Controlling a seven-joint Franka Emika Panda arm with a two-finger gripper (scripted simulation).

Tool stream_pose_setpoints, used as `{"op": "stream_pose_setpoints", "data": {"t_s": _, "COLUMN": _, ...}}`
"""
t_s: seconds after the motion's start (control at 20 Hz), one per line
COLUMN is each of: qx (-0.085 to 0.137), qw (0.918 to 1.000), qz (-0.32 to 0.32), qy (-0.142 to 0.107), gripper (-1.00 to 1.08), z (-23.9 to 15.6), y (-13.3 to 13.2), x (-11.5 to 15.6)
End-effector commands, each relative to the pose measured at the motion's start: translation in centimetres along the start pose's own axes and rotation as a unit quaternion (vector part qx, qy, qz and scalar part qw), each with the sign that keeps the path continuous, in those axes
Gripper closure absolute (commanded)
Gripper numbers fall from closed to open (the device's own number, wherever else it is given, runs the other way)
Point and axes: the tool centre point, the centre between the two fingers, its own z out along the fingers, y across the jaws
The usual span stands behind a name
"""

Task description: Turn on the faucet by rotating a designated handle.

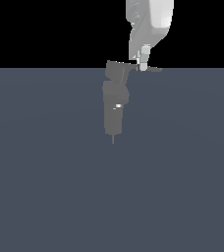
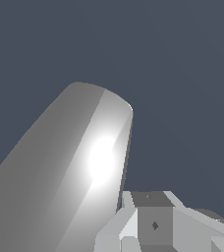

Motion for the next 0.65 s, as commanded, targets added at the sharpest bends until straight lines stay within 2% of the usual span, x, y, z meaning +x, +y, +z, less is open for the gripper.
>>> {"op": "stream_pose_setpoints", "data": {"t_s": 0.0, "qx": -0.001, "qw": 0.9999, "qz": 0.015, "qy": 0.000, "gripper": 1.08, "z": 0.2, "y": -0.3, "x": 2.3}}
{"op": "stream_pose_setpoints", "data": {"t_s": 0.6, "qx": 0.001, "qw": 0.9998, "qz": 0.020, "qy": -0.001, "gripper": 1.08, "z": 0.1, "y": -2.4, "x": 5.3}}
